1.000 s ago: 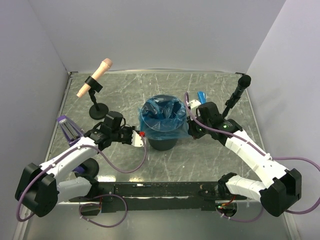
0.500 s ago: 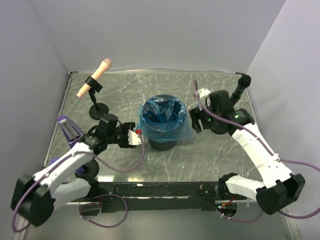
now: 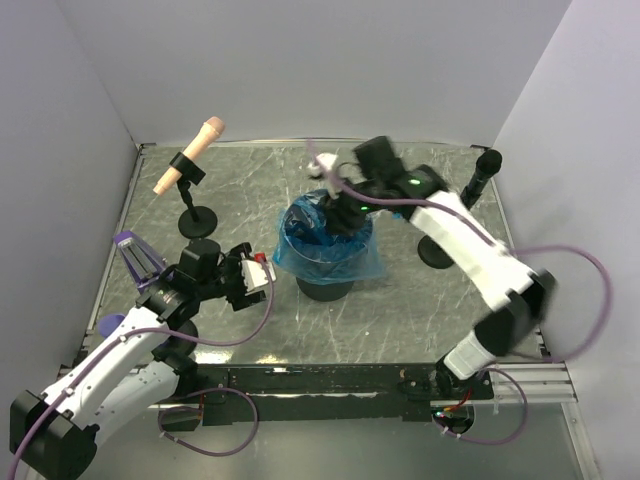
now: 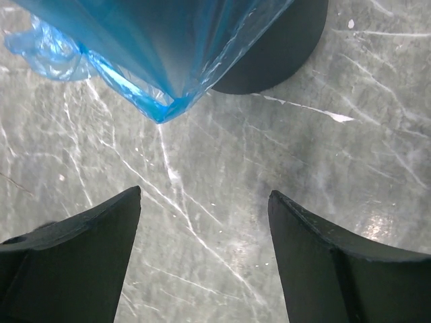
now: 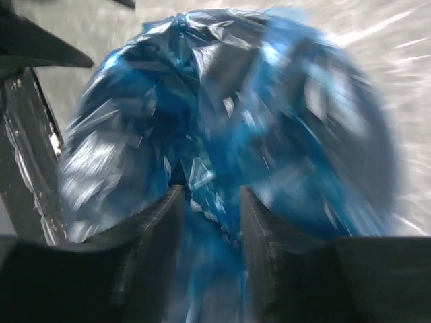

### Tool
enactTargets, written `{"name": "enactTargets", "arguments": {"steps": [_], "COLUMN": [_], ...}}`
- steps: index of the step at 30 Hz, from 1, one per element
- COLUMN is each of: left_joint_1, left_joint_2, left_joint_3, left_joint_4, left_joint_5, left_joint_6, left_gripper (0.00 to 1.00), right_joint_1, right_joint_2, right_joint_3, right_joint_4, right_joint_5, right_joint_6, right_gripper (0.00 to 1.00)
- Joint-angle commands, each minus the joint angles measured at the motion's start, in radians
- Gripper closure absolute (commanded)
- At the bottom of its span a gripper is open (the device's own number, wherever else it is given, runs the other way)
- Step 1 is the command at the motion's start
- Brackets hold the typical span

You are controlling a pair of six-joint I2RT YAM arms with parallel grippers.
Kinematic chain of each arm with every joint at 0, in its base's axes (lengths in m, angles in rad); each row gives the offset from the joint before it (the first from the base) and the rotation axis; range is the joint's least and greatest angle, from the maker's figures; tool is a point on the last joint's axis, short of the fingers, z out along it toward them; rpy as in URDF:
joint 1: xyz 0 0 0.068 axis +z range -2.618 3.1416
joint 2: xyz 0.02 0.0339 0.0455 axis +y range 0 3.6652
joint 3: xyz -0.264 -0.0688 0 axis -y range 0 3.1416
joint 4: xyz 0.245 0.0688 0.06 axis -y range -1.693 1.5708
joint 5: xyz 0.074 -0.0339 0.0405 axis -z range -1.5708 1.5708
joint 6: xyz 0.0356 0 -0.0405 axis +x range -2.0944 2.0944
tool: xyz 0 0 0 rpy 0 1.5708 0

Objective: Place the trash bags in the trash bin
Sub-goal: Place the trash bag in the trash bin, then reset both arms

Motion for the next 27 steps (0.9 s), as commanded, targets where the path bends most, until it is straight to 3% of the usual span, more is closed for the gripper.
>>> {"name": "enactTargets", "arguments": {"steps": [1, 8, 15, 19, 21, 22, 27], "left_joint_1": [0.003, -0.009, -0.008, 0.006, 0.026, 0.043, 0.130], "left_joint_2": [-0.027, -0.070, -0.064, -0.026, 0.003, 0.022, 0.114], "left_joint_3": [-0.018, -0.053, -0.041, -0.001, 0.030, 0.050, 0.200], "left_joint_4": [0.046, 0.029, 0.051, 0.062, 0.078, 0.086, 0.121], "left_joint_5": [-0.024, -0.056, -0.070, -0.047, -0.036, -0.024, 0.036], "left_joint_6": [-0.085, -0.061, -0.105, -0.119, -0.137, -0.156, -0.246], "left_gripper": [0.20, 0.20, 0.19, 0.17, 0.15, 0.05, 0.03], "right_joint_1": [0.051, 0.080, 0.079, 0.079, 0.079, 0.079, 0.077], "right_joint_2": [0.175, 0.214, 0.116, 0.031, 0.001, -0.012, -0.033], "right_joint_3": [0.085, -0.054, 0.114, 0.177, 0.191, 0.197, 0.216], "right_joint_4": [-0.090, -0.048, -0.078, -0.100, -0.063, -0.045, 0.136], "right_joint_5": [-0.004, 0.083, 0.140, 0.201, 0.299, 0.353, 0.727], "right_joint_6": [-0.079, -0.089, -0.060, -0.020, 0.043, 0.067, 0.140], "right_gripper": [0.61, 0.65, 0.46, 0.25, 0.13, 0.07, 0.01]}}
